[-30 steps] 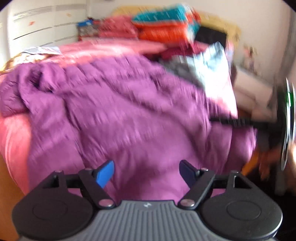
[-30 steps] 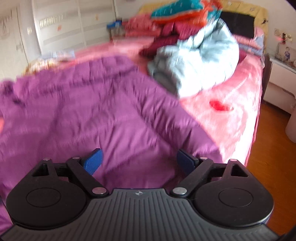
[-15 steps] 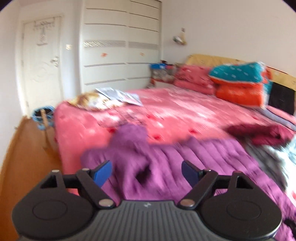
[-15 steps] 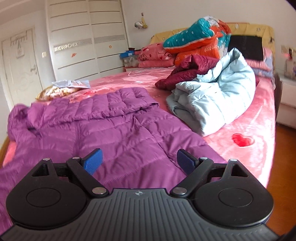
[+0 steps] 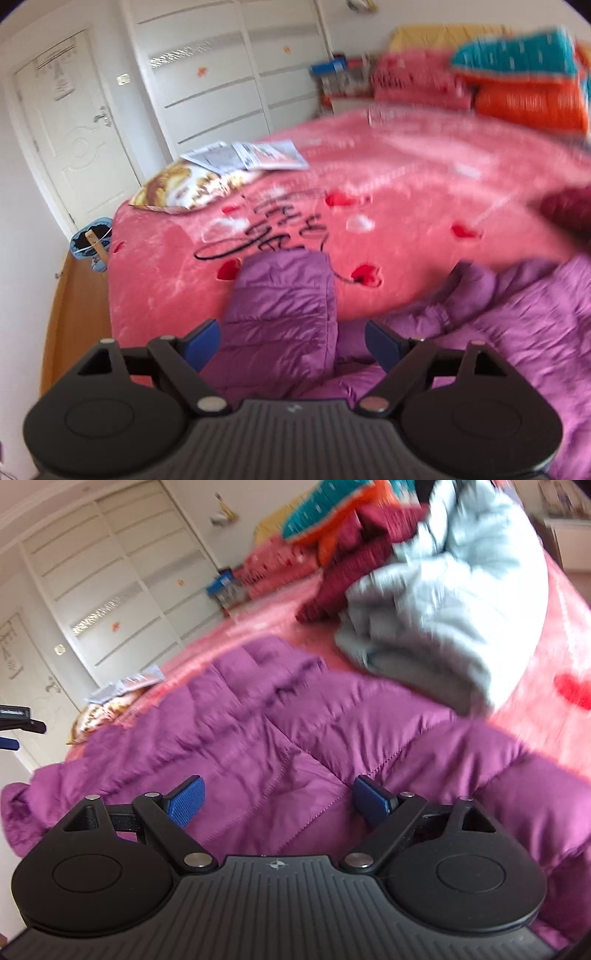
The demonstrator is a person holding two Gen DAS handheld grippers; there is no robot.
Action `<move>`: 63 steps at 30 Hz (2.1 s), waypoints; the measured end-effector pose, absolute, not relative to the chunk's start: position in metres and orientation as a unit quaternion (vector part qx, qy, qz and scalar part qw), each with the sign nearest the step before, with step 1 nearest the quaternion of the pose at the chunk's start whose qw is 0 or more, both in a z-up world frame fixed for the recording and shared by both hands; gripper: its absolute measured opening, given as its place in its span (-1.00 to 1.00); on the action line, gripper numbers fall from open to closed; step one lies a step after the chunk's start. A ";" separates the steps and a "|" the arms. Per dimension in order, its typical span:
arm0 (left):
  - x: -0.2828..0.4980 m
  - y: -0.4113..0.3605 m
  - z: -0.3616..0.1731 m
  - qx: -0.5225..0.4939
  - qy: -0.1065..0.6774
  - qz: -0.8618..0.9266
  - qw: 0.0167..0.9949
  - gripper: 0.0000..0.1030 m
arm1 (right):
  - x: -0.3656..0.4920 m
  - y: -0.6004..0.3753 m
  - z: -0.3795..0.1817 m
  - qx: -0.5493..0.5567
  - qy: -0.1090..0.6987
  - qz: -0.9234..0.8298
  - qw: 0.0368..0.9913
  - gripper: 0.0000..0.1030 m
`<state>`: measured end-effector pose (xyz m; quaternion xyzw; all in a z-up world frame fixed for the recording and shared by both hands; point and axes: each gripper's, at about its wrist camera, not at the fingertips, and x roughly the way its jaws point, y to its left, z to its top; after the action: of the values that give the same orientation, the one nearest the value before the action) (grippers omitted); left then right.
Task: Fold large clothes
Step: 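Grasp the purple jacket sleeve with the left gripper, then lift the held sleeve with the left gripper and fold it across the jacket body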
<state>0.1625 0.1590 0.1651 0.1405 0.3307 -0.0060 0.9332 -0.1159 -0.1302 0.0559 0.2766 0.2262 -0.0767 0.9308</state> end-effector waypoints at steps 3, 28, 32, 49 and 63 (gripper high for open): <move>0.189 0.144 0.138 0.196 0.356 -0.001 0.914 0.66 | -0.110 -0.123 0.052 0.249 0.226 -0.070 0.939 1.00; 0.224 0.218 0.118 0.022 0.356 0.094 0.929 -0.79 | -0.104 -0.118 0.044 0.225 0.217 -0.042 0.949 1.00; 0.200 0.261 0.160 -0.073 0.320 0.100 0.939 -0.81 | -0.104 -0.117 0.044 0.224 0.217 -0.043 0.949 1.00; 0.096 0.316 0.287 -0.248 0.162 0.039 0.954 -0.82 | -0.102 -0.121 0.044 0.226 0.224 -0.039 0.947 1.00; 0.137 0.107 0.267 -0.167 0.217 -0.176 0.945 -0.81 | -0.099 -0.126 0.045 0.236 0.233 -0.025 0.943 1.00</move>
<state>0.1372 0.1073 0.2666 -0.1669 0.2173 -0.1762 0.9455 -0.0987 -0.1257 0.0445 0.2363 0.2331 -0.0248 0.9430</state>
